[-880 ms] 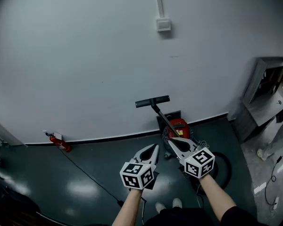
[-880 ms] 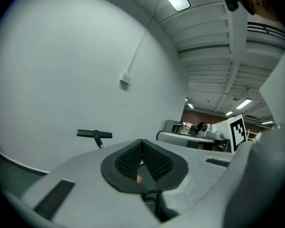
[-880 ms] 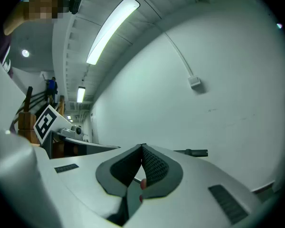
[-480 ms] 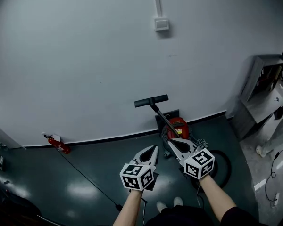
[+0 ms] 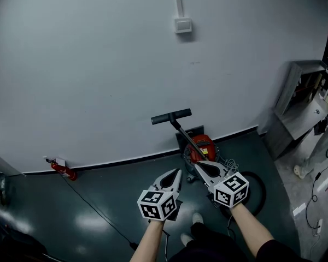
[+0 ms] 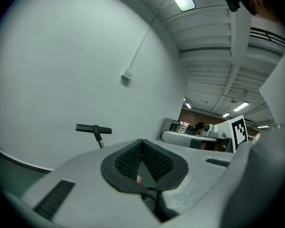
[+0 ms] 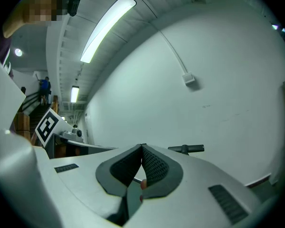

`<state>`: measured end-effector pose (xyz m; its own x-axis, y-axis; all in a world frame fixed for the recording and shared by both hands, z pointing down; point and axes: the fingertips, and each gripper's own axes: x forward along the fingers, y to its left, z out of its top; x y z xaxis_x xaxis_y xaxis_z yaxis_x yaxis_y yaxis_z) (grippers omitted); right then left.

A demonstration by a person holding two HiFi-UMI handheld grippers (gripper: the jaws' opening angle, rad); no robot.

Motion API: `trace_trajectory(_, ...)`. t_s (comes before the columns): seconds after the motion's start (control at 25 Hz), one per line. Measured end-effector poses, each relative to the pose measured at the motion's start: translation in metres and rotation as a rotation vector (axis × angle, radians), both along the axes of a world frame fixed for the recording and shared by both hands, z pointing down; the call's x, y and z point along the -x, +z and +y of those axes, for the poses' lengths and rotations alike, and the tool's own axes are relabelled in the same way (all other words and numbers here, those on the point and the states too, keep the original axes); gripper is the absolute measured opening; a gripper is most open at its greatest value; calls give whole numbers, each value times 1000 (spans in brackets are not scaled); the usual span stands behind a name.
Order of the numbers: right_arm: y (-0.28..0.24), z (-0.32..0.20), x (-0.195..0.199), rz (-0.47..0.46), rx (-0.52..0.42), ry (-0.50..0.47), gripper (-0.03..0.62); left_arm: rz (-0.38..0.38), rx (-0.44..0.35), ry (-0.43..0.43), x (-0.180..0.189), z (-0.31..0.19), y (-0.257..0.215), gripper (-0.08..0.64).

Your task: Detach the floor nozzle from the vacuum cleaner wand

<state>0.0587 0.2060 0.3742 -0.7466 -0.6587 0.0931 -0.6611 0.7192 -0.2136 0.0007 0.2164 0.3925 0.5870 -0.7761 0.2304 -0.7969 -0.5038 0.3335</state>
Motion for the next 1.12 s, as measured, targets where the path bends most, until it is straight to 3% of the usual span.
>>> trace_trajectory(0.76,40,-138,-2,2,73,-35,18,-1,68,-43,6,-135,31,5)
trace_trajectory(1.12,52,-179,-3,2,99,-57,18,2,89,-73,8,-177,42,5)
